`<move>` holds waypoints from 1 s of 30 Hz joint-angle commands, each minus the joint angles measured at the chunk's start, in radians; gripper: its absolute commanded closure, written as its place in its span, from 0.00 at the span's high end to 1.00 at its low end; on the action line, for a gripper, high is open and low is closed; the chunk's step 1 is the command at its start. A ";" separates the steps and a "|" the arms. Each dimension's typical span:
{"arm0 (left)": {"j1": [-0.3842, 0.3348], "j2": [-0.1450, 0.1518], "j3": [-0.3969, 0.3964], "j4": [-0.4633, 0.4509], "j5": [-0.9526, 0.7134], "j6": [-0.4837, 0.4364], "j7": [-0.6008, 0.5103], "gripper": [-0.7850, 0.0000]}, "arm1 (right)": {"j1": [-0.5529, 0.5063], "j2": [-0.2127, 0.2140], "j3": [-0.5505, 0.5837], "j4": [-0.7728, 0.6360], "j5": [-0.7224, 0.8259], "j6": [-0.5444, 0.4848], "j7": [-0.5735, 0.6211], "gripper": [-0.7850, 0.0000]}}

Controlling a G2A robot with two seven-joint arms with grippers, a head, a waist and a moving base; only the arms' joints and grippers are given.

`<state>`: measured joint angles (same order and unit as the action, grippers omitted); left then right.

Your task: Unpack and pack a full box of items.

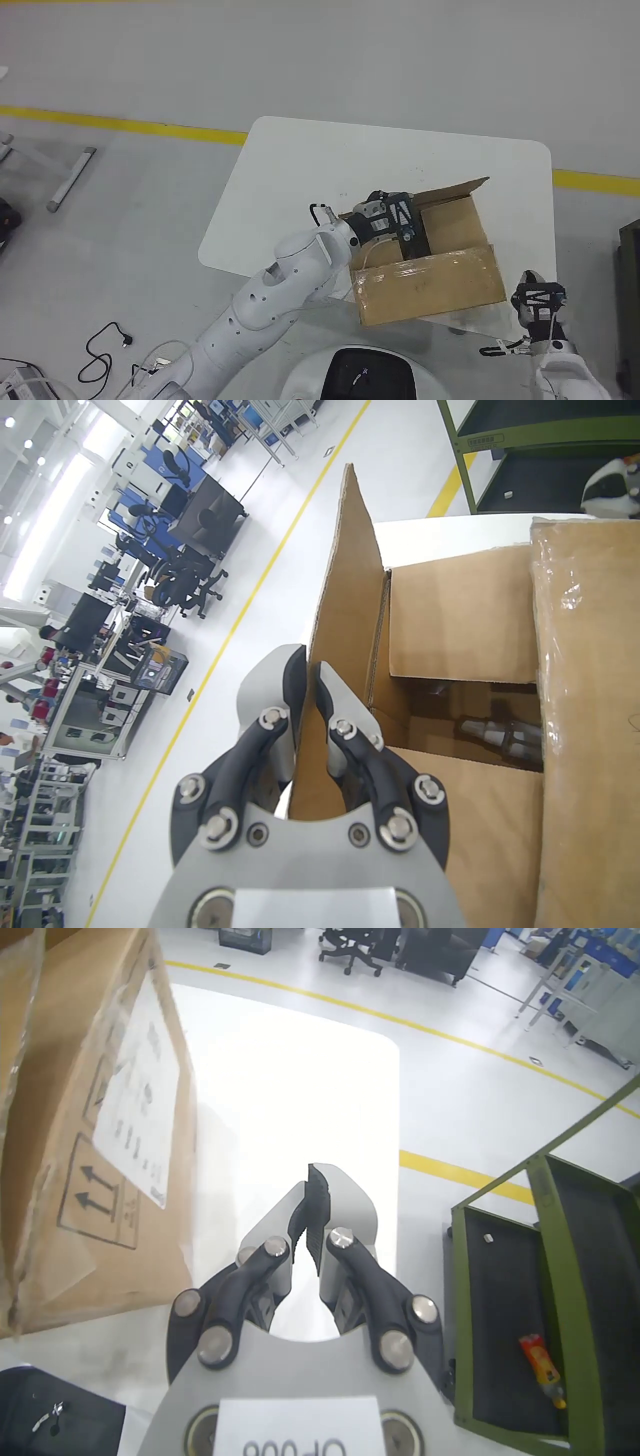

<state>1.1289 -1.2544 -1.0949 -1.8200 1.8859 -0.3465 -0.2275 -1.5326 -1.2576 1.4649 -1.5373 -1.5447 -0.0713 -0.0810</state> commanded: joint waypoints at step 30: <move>-0.033 0.000 -0.020 0.063 0.009 -0.066 0.055 0.00 | -0.027 0.015 -0.015 -0.022 -0.028 -0.182 -0.088 0.00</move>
<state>1.0955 -1.2540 -1.1151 -1.7568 1.8949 -0.4128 -0.1729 -1.5598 -1.2428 1.4500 -1.5594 -1.5731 -0.2528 -0.1689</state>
